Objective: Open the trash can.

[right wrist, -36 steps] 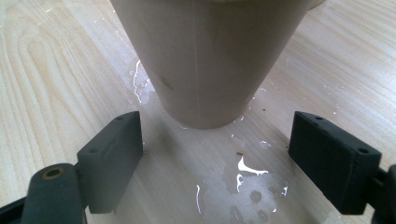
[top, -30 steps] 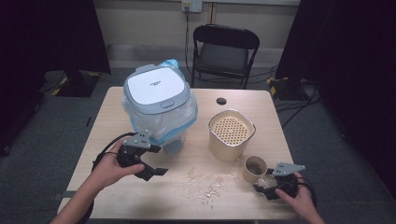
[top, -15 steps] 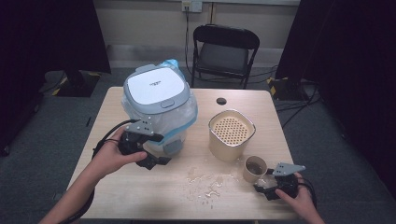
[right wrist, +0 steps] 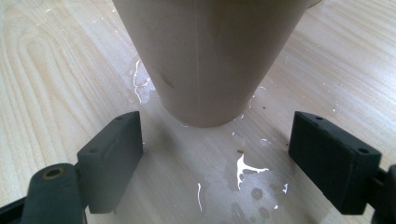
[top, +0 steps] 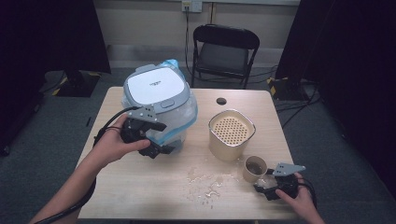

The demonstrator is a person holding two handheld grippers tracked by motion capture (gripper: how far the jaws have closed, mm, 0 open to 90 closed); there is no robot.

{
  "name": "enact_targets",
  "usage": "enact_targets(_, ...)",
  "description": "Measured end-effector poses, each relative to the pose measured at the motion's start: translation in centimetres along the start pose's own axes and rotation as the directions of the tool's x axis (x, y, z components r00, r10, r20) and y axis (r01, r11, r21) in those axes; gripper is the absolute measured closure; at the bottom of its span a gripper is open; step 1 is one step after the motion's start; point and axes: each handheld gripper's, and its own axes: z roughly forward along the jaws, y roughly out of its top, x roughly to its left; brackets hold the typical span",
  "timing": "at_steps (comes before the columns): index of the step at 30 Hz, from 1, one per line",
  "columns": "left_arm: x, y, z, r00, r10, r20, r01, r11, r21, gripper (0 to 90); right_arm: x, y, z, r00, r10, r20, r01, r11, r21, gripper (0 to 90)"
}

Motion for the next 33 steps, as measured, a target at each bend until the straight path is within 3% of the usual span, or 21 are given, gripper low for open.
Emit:
enact_targets(15,1.0,3.1,0.0,0.9991,0.032,-0.028,-0.032,0.9995,-0.004,16.5,0.0,0.0,0.0,1.0000,0.001,0.002,-0.001,1.000,-0.002,17.1)
enact_targets(21,2.1,4.1,-0.1,0.9978,0.031,-0.059,-0.031,0.9994,-0.011,16.5,0.1,-0.1,0.0,1.0000,0.001,0.000,-0.001,1.000,-0.003,17.1)
enact_targets(33,3.9,4.4,0.0,0.9928,0.027,-0.117,-0.031,0.9991,-0.029,16.4,0.1,-0.1,-0.1,1.0000,0.002,0.001,-0.002,1.000,-0.004,17.0)
